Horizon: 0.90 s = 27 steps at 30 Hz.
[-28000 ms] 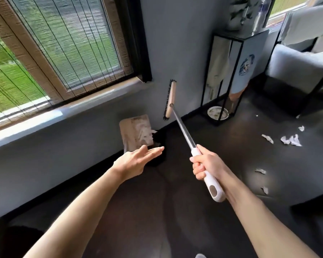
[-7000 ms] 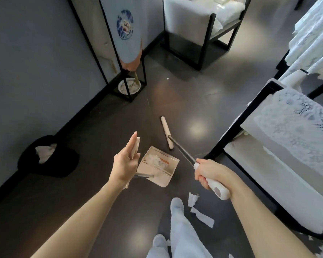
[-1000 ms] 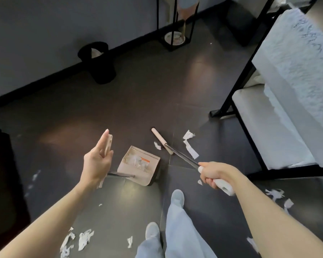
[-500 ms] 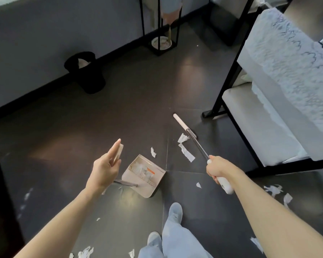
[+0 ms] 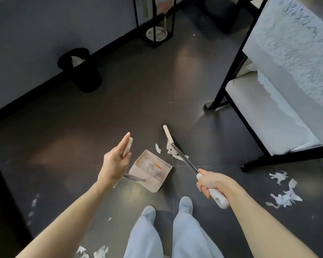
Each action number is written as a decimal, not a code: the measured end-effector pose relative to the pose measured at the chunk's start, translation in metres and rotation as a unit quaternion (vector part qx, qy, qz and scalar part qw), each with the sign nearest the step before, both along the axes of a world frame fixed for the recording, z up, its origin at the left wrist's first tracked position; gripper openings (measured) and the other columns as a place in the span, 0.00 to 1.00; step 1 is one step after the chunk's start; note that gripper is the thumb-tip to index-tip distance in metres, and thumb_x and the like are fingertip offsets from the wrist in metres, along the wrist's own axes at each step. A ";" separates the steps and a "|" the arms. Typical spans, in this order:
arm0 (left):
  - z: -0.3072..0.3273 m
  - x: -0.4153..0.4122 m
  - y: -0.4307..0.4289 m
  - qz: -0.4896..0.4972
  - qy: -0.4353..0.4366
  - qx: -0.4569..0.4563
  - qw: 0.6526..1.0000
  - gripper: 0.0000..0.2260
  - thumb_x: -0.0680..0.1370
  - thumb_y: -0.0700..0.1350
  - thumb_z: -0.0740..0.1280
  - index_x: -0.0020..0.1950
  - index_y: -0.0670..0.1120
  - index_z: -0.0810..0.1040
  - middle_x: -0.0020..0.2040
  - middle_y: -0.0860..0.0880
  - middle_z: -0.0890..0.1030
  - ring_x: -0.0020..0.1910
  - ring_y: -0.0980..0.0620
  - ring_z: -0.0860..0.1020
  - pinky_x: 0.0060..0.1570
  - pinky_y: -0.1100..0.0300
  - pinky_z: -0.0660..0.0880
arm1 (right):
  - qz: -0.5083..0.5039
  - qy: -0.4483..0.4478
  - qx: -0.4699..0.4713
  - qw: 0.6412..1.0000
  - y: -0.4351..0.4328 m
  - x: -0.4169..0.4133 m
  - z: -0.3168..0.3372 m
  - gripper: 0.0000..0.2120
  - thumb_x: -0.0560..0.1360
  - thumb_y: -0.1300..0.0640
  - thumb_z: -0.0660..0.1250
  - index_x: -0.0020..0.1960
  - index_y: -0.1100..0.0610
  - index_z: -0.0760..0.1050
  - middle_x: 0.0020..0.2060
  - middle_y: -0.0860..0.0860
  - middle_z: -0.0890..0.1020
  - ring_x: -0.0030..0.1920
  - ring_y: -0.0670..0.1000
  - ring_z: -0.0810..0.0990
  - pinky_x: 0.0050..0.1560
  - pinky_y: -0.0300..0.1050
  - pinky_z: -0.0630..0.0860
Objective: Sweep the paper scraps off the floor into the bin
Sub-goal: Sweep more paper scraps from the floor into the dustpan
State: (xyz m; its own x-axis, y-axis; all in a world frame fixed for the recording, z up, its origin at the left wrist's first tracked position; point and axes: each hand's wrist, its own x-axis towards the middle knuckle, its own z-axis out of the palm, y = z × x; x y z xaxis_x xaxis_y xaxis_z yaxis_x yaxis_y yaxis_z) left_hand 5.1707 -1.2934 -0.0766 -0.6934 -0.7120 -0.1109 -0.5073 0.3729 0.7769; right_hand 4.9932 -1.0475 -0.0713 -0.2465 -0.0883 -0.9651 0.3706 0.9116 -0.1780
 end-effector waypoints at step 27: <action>0.014 -0.019 -0.026 -0.053 -0.014 0.086 0.995 0.31 0.78 0.34 0.63 0.74 0.60 0.61 0.63 0.60 0.72 0.59 0.62 0.70 0.52 0.82 0.59 | -0.043 -0.005 -0.052 0.998 -0.052 0.093 0.045 0.28 0.71 0.65 0.59 0.69 0.46 0.67 0.32 0.53 0.73 0.26 0.46 0.67 0.27 0.38 0.66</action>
State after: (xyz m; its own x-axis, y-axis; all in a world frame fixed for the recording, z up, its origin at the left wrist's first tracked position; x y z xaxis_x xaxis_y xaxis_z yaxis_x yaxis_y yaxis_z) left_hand 5.1521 -1.3195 -0.0628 -0.7589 -0.6036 -0.2442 -0.4938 0.2891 0.8201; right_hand 5.0857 -1.1000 -0.0262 -0.2480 -0.1658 -0.9545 0.4497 0.8530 -0.2650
